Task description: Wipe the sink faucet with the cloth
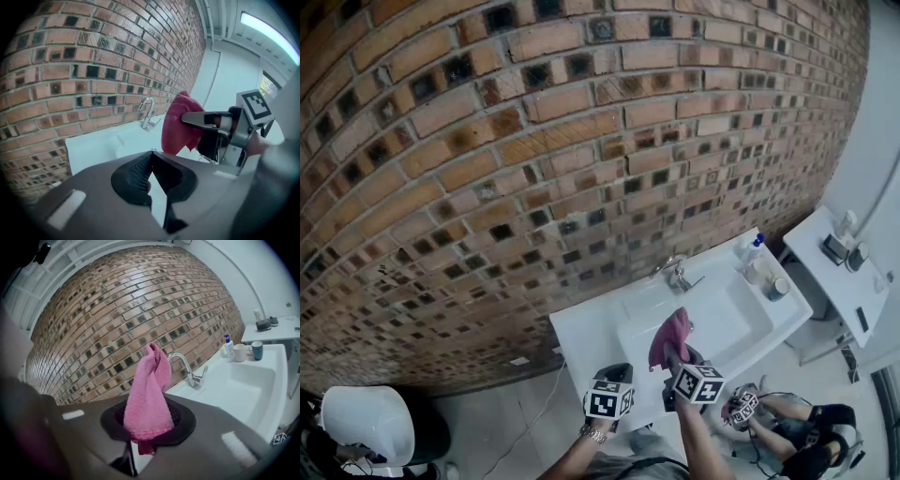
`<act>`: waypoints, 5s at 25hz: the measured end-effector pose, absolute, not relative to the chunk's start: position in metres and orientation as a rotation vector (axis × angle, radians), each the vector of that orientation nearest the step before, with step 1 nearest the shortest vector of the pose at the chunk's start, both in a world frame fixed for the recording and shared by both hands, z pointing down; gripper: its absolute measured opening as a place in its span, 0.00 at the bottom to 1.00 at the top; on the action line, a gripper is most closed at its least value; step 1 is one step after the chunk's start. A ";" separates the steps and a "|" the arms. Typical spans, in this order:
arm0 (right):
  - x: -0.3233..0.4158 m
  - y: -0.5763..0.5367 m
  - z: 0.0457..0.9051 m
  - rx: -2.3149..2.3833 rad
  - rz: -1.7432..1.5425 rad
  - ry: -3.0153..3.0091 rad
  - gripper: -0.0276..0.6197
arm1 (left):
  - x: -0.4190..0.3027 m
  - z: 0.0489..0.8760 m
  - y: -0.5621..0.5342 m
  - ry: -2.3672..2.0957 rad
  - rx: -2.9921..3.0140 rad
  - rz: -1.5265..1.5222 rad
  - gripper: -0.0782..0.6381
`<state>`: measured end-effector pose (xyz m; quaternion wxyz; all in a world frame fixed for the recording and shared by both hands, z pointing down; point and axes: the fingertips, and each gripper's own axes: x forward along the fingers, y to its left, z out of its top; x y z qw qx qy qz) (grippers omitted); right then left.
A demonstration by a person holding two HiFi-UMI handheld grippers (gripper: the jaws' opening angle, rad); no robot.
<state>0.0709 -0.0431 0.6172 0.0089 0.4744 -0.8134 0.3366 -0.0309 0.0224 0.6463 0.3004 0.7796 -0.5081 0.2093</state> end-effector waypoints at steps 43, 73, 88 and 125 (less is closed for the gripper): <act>0.095 -0.336 0.744 1.385 0.642 -1.976 0.14 | -0.078 0.653 -0.117 -1.311 2.065 0.598 0.14; 0.000 -0.259 0.635 1.018 -0.148 -2.419 0.14 | -0.065 0.670 -0.123 -1.272 2.061 0.619 0.14; 0.076 -0.331 0.595 1.584 -0.280 -2.111 0.14 | -0.091 0.669 -0.119 -1.338 2.007 0.594 0.14; 0.218 -0.297 0.809 1.805 1.143 -1.974 0.14 | -0.042 0.677 -0.120 -1.216 2.074 0.662 0.14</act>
